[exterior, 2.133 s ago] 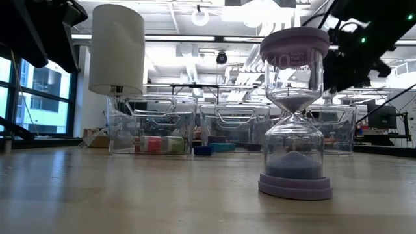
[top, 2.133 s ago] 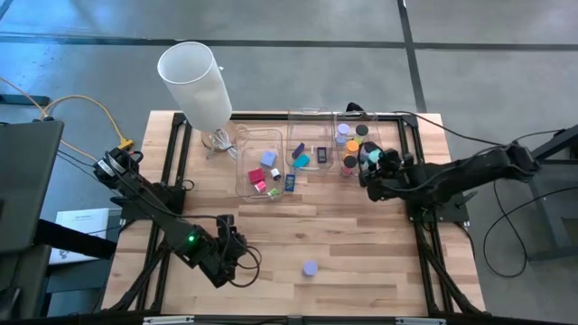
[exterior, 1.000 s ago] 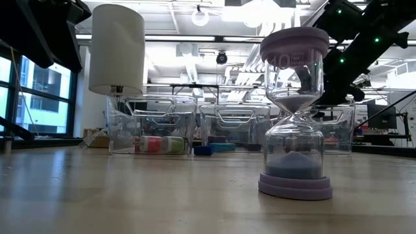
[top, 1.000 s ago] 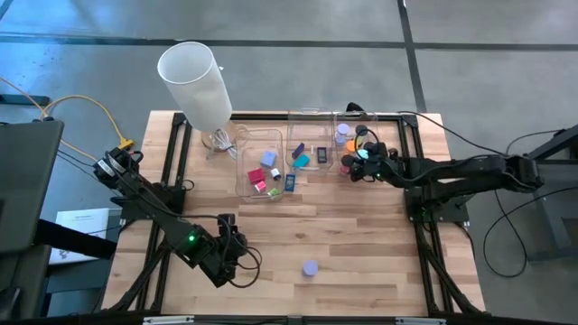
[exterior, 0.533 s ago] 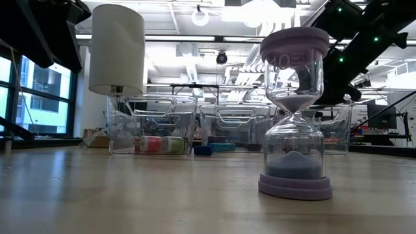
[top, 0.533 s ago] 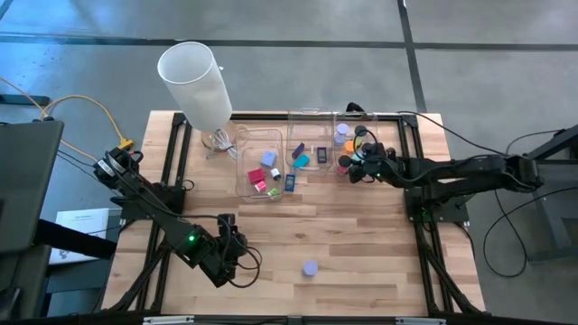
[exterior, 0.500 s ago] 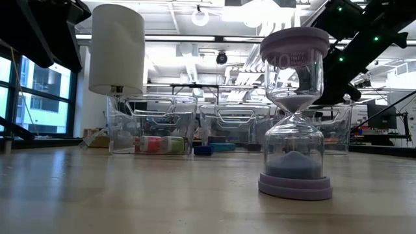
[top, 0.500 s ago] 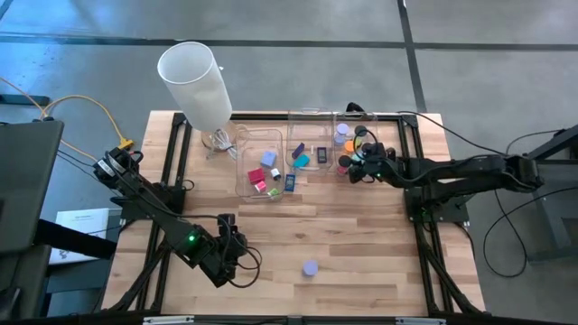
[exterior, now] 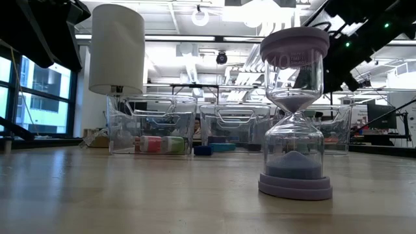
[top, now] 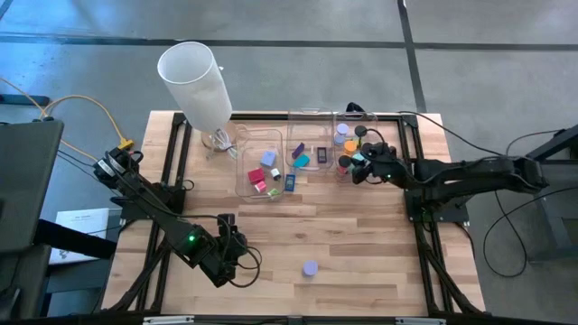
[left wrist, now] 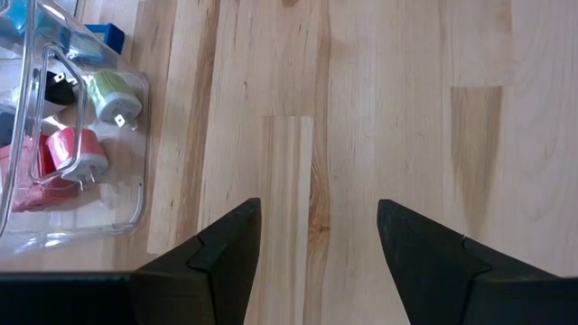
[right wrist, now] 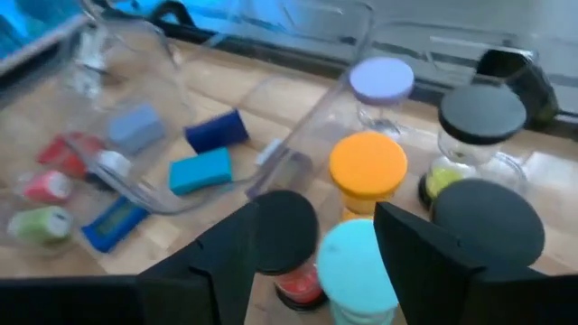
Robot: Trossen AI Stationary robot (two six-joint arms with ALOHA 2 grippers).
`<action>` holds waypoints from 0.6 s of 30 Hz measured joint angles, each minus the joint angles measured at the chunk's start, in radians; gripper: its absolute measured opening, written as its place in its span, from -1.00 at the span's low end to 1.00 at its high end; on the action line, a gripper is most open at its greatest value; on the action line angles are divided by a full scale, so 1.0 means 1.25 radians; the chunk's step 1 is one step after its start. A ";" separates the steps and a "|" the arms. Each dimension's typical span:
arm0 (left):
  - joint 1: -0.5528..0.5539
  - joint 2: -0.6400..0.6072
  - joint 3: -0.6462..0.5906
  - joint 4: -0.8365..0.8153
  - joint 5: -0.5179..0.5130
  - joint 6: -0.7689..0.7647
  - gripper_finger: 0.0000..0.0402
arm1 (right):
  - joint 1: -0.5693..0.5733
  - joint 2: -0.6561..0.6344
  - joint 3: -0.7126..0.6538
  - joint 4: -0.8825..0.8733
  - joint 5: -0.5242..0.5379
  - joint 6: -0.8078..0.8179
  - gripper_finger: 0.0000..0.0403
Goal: Pick & Place Office items
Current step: Put the violet hourglass into the right transparent bin
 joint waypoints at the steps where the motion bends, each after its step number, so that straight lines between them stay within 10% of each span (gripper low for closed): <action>1: 0.000 0.000 0.000 0.000 0.000 -0.001 0.06 | 0.004 -0.012 0.000 0.000 0.000 -0.001 0.03; 18: 0.000 0.000 0.000 0.000 0.001 -0.012 0.06 | 0.274 -0.164 0.002 0.295 -0.077 -0.302 -0.10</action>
